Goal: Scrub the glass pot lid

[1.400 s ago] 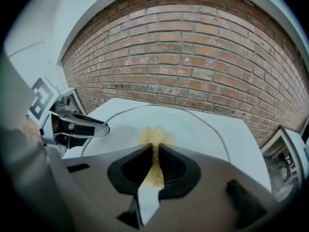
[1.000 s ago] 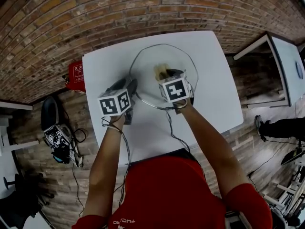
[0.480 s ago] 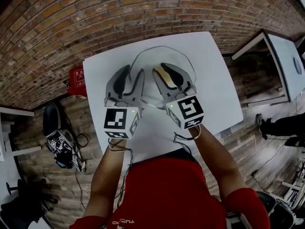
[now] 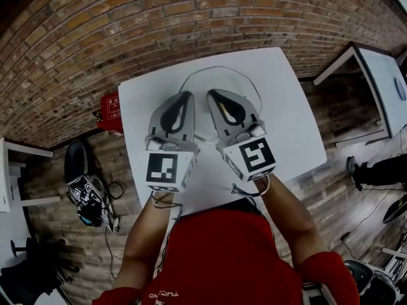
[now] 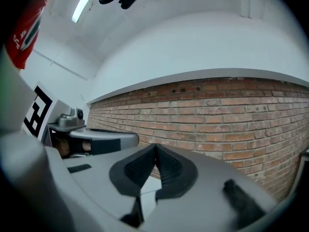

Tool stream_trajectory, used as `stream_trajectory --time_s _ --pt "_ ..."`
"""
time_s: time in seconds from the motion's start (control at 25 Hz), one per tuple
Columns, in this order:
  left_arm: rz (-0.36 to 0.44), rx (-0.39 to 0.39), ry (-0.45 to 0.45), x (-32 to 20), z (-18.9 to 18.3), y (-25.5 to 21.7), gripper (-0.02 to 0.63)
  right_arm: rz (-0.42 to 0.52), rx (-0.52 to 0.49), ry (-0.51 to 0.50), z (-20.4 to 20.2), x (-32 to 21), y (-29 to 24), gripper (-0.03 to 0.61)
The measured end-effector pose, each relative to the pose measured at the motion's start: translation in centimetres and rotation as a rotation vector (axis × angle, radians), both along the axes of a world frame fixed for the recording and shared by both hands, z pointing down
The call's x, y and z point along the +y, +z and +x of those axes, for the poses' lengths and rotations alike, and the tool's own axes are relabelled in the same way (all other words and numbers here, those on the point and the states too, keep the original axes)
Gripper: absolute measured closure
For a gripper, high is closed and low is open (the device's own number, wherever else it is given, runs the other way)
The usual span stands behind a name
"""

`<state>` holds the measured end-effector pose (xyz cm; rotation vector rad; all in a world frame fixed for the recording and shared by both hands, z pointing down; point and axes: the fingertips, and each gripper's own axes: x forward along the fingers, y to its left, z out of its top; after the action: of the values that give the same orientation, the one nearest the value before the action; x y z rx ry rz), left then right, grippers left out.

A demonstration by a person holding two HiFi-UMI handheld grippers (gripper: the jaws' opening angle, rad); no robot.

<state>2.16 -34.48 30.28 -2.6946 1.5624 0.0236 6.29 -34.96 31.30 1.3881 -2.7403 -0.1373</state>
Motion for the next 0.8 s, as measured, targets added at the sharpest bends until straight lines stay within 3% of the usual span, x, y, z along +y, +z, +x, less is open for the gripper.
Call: stream_trajectory --time_s 0.8 --pt "-0.024 -0.005 0.001 0.0 1.9 0.5 0.597 -0.017 0.008 -0.029 1.2 0.1 0.1 0.549"
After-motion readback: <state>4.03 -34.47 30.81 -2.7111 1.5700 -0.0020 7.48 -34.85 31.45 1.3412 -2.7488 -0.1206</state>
